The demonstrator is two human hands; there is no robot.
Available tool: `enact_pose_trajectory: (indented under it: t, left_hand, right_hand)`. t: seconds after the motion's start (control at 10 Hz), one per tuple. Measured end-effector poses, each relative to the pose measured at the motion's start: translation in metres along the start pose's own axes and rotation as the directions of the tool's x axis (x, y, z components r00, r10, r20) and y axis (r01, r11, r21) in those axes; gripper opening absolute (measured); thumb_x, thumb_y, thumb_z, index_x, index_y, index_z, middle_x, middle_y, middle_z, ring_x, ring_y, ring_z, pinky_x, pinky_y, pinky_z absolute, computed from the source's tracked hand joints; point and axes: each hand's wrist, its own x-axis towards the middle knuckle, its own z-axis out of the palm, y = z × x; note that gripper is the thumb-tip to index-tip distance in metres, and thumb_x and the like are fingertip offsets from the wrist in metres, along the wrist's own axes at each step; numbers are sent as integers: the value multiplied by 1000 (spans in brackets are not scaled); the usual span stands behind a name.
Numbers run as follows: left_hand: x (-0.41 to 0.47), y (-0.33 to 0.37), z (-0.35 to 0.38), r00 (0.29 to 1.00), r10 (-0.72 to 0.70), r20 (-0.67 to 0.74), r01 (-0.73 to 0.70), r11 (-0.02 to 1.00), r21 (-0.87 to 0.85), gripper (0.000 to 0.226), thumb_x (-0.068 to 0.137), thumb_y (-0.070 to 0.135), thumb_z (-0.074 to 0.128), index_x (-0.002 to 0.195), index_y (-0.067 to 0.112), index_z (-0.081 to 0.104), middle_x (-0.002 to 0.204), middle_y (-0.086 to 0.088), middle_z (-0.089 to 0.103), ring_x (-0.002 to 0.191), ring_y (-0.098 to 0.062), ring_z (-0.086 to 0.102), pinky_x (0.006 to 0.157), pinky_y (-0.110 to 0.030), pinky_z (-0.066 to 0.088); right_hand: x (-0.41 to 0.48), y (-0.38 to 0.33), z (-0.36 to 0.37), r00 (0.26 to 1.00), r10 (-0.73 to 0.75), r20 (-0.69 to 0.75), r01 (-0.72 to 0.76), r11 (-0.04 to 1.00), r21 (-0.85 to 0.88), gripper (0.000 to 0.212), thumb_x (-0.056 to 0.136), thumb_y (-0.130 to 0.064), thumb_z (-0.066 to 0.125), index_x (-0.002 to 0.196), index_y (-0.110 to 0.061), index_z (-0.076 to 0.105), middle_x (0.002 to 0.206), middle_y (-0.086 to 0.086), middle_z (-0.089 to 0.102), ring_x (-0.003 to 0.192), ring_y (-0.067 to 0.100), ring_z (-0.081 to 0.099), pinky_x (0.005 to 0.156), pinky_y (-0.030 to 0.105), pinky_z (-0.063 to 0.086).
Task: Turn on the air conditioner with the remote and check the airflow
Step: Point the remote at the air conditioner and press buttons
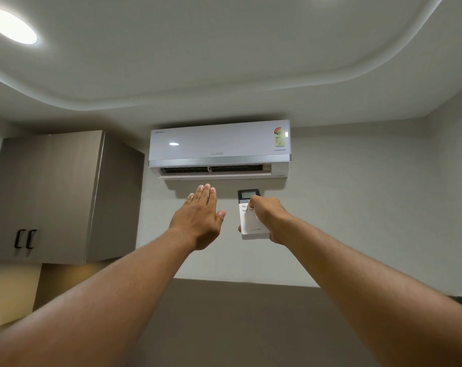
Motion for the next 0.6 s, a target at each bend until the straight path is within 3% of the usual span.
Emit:
enact_pose_trajectory:
  t: [0.6]
  left_hand:
    - [3,3,-2,1000,6,-1,-6,1000,-2,67,100,46,15,153,8,-1,162,-10,-4,149,-22,-5,118,-35,0]
  right_hand:
    - [0,-1,-2,1000,0,1,0,1000,26,12,98,-20,50,87,-17,53,132,26,76,124,45,76,115,54,56]
